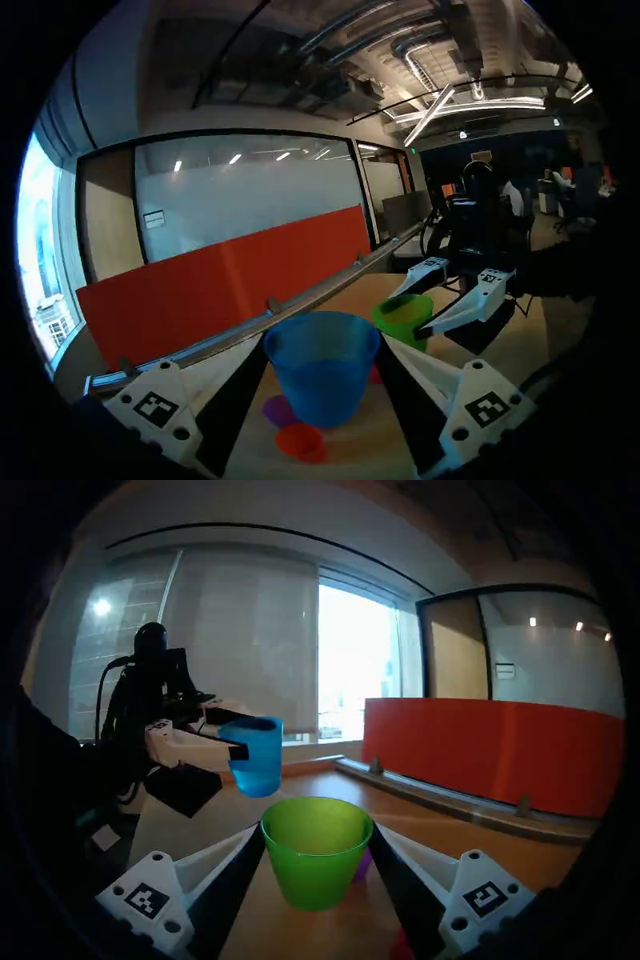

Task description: Pour water

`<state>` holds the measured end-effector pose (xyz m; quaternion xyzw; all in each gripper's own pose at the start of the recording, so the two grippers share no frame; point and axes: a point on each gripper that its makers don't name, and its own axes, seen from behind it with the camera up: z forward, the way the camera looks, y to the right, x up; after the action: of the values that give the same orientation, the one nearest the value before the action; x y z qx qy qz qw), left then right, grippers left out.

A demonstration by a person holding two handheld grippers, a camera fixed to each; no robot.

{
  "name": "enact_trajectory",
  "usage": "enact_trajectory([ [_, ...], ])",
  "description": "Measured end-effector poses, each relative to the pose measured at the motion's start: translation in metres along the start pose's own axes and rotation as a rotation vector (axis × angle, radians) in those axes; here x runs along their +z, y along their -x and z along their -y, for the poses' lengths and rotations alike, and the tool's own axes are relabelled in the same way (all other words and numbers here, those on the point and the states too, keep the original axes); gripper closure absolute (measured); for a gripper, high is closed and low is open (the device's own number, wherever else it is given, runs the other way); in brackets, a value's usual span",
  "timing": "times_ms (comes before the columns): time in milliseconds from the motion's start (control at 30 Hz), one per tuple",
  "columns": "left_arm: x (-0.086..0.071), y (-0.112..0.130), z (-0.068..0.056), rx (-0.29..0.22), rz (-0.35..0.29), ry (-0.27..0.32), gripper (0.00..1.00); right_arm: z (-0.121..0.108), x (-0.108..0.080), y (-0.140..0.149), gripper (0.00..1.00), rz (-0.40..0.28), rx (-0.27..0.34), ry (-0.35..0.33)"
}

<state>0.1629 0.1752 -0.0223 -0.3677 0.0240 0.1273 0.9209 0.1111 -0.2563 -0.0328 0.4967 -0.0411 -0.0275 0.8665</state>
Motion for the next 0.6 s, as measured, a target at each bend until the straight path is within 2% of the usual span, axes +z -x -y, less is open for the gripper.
enact_trajectory([
  [467,0.013,-0.019,0.001,0.173,-0.027,-0.034,0.11,0.015,0.004,0.021,0.08,0.016,0.022,-0.049],
  [600,0.015,-0.025,0.001,0.201,-0.037,-0.035,0.11,0.019,0.006,0.026,0.08,0.025,0.022,-0.06],
])
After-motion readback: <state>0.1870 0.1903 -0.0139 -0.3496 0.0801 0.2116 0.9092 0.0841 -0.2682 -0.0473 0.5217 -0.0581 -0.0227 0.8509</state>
